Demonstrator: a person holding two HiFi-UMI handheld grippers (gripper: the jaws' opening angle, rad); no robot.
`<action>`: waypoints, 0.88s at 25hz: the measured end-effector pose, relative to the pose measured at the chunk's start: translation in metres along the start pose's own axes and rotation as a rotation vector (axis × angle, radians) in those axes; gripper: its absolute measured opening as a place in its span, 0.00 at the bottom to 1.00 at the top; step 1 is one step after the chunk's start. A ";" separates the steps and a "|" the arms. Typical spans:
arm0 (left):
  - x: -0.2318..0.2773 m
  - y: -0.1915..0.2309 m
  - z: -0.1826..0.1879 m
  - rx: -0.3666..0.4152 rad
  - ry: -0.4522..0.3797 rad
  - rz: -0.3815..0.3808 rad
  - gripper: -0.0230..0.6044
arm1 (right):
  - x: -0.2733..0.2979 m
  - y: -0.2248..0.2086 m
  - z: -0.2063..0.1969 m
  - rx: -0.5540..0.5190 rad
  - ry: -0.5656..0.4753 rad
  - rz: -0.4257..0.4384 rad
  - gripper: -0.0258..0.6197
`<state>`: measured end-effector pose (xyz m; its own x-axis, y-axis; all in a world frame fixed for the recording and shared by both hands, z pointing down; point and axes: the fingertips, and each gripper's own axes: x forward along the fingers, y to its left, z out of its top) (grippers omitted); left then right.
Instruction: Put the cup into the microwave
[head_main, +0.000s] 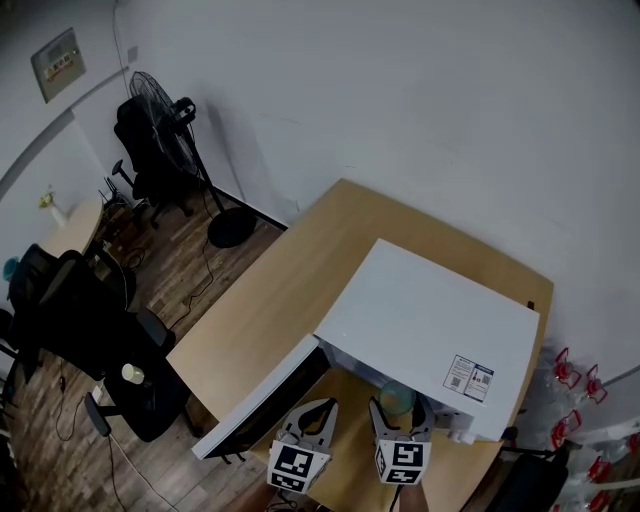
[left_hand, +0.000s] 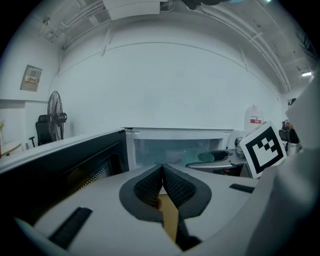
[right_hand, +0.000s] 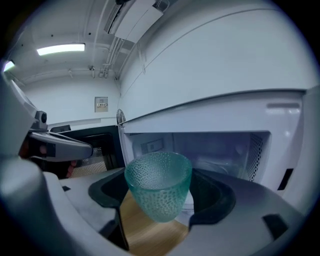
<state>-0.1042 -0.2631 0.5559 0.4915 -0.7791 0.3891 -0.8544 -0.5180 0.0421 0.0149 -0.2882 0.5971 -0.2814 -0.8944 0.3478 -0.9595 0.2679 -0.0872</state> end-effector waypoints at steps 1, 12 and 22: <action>0.003 0.001 0.000 -0.003 0.001 0.001 0.07 | 0.003 -0.001 -0.001 0.003 0.001 -0.001 0.64; 0.026 0.009 -0.009 -0.012 0.039 0.006 0.07 | 0.029 -0.014 -0.006 0.021 0.012 -0.021 0.64; 0.037 0.009 -0.018 -0.014 0.068 0.004 0.07 | 0.043 -0.027 -0.009 0.026 0.011 -0.036 0.64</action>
<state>-0.0972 -0.2901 0.5873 0.4760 -0.7549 0.4511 -0.8587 -0.5098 0.0529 0.0287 -0.3307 0.6224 -0.2462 -0.8993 0.3613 -0.9692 0.2256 -0.0989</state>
